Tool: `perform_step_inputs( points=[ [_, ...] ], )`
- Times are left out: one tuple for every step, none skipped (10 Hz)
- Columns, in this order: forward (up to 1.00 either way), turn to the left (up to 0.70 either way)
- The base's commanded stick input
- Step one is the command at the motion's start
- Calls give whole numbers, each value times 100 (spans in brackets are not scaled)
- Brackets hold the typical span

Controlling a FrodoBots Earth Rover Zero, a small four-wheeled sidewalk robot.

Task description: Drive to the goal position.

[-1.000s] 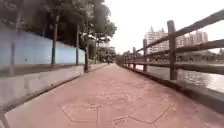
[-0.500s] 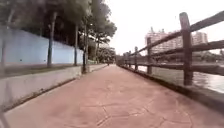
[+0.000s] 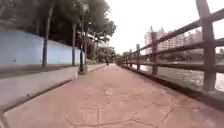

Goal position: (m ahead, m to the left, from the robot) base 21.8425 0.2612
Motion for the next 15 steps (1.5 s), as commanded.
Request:
perform_step_inputs(
  points=[
    [99,0],
    [99,0],
    [99,0],
    [99,0],
    [99,0],
    [99,0],
    [99,0],
    [99,0],
    [99,0],
    [99,0],
    [99,0],
    [99,0],
    [99,0],
    [99,0],
    [99,0]
  ],
)
